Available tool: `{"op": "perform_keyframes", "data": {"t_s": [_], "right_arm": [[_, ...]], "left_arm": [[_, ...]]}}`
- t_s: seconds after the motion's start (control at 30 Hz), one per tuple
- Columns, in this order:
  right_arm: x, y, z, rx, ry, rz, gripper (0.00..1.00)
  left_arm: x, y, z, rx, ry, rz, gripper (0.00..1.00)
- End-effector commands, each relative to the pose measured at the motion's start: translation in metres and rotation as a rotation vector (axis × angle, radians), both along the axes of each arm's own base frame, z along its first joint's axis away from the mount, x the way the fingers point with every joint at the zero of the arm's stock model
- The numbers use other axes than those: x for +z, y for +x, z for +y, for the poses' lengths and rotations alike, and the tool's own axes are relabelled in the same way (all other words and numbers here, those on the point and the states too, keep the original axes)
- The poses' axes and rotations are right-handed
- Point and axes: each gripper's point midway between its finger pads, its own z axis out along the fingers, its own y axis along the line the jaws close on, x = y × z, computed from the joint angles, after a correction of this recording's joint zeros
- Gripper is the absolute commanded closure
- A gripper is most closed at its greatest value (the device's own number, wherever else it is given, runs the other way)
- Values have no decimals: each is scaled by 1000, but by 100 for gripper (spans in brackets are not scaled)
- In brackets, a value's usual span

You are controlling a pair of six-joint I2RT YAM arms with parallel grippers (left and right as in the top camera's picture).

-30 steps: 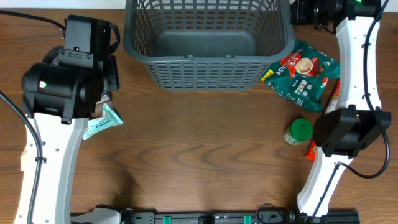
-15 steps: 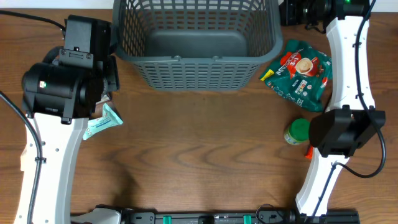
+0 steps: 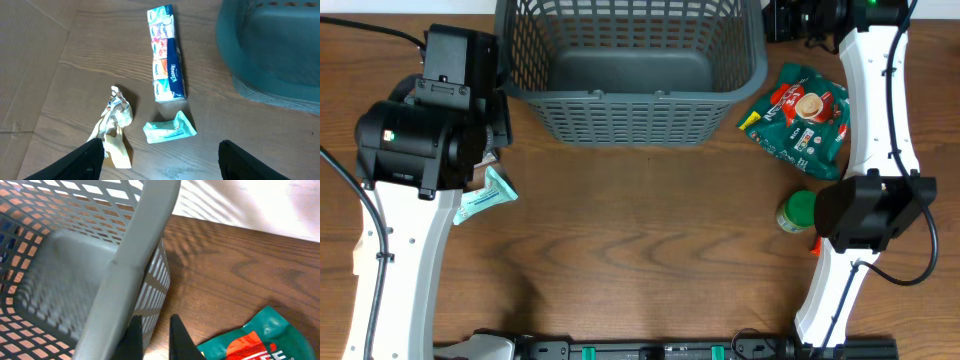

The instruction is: Pack container

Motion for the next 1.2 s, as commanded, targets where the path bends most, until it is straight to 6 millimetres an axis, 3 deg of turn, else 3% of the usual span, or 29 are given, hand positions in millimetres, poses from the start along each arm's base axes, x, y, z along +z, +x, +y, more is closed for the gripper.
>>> {"op": "perform_keyframes", "data": {"t_s": [0.0,0.07,0.13,0.17,0.23,0.27,0.33,0.47,0.5,0.67,0.77,1.0,1.1,1.17], "right_arm": [[0,-1,9,5,-15,0,94],[-4,2,-5,-69,-56,11,82],[-7,5,-21,-151,-94,22,55],[-7,6,-27,-185,-103,27,34],[-5,5,-38,-232,-108,30,4],[-4,5,-43,-245,-104,33,1],[2,0,-53,-286,-90,42,1],[20,-17,-95,-472,-110,63,1],[26,-26,-108,-526,-120,70,1],[59,-75,-159,-694,-140,91,1],[79,-115,-183,-800,-117,118,1],[106,-200,-206,-932,-99,198,1],[104,-218,-208,-948,-102,241,1],[98,-217,-204,-900,-108,264,1]], "left_arm": [[3,-2,3,15,3,-8,27],[3,-2,3,15,3,-7,26],[2,-2,3,15,3,-7,26],[2,-2,4,15,3,-6,27],[2,-3,4,15,4,-4,26],[2,-3,4,15,4,-1,26],[1,-4,4,15,6,5,26],[0,-5,4,16,7,11,24],[0,-5,4,16,7,10,20],[0,-5,4,16,6,9,18],[0,-5,4,16,6,9,17],[0,-5,4,16,6,9,16],[0,-5,4,16,6,9,17],[0,-5,4,16,6,9,16]]}}
